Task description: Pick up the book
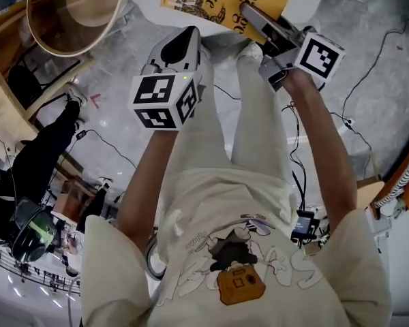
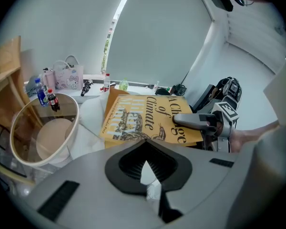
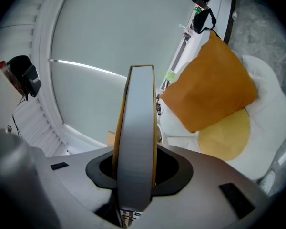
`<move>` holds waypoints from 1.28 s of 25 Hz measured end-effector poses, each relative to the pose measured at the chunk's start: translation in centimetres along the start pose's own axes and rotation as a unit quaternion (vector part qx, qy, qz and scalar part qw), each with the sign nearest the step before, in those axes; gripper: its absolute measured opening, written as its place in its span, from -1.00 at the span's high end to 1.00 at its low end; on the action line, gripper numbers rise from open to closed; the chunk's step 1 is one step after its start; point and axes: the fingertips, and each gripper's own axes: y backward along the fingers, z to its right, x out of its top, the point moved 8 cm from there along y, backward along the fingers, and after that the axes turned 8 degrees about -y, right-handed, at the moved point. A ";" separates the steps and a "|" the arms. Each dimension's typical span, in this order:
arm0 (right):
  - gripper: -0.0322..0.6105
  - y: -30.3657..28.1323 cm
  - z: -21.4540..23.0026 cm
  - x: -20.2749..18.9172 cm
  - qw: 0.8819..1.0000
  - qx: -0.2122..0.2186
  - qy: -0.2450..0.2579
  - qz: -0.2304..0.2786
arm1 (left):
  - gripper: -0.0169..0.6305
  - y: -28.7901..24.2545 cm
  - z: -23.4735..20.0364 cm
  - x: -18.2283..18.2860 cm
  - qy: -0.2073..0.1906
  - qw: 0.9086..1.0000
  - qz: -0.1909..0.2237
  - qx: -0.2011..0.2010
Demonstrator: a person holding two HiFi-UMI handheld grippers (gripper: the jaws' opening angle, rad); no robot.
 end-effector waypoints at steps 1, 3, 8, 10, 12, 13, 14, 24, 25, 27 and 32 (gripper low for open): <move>0.40 0.7 -1.0 0.0 1.000 0.005 0.006 0.004 | 0.93 0.8 0.3 0.4 -0.003 1.000 0.004 -0.002; 0.40 1.4 -2.7 0.1 1.000 0.010 0.015 0.010 | 0.93 2.5 0.4 1.1 -0.005 1.000 0.013 -0.003; 0.40 3.2 -6.2 -0.6 1.000 0.012 0.015 0.013 | 0.93 5.8 1.1 2.4 -0.011 0.999 0.030 -0.003; 0.40 4.7 -7.8 -1.1 1.000 0.013 0.026 0.011 | 0.93 7.3 2.0 2.5 -0.013 0.999 0.037 -0.003; 0.40 5.9 -9.9 -1.4 0.999 0.015 0.042 0.012 | 0.93 8.9 2.7 2.9 -0.010 0.999 0.046 -0.008; 0.40 6.4 -11.2 -1.7 0.999 0.016 0.048 0.012 | 0.93 10.0 2.8 3.2 -0.008 0.999 0.050 -0.009; 0.40 6.6 -12.6 -2.0 0.998 0.017 0.055 0.012 | 0.93 11.1 2.7 3.5 -0.007 0.998 0.055 -0.009; 0.40 5.4 -24.3 -0.9 0.993 0.000 0.108 0.050 | 0.93 19.4 -1.7 10.9 -0.024 0.993 0.117 -0.023; 0.40 5.7 -24.5 -1.0 0.992 0.000 0.108 0.057 | 0.93 19.5 -1.7 11.1 -0.031 0.992 0.120 -0.023; 0.40 6.2 -24.8 -1.2 0.992 0.004 0.109 0.067 | 0.93 19.5 -1.6 11.6 -0.037 0.991 0.126 -0.023; 0.40 6.6 -25.5 -1.0 0.989 0.011 0.120 0.085 | 0.93 19.4 -1.4 12.9 -0.043 0.988 0.140 -0.037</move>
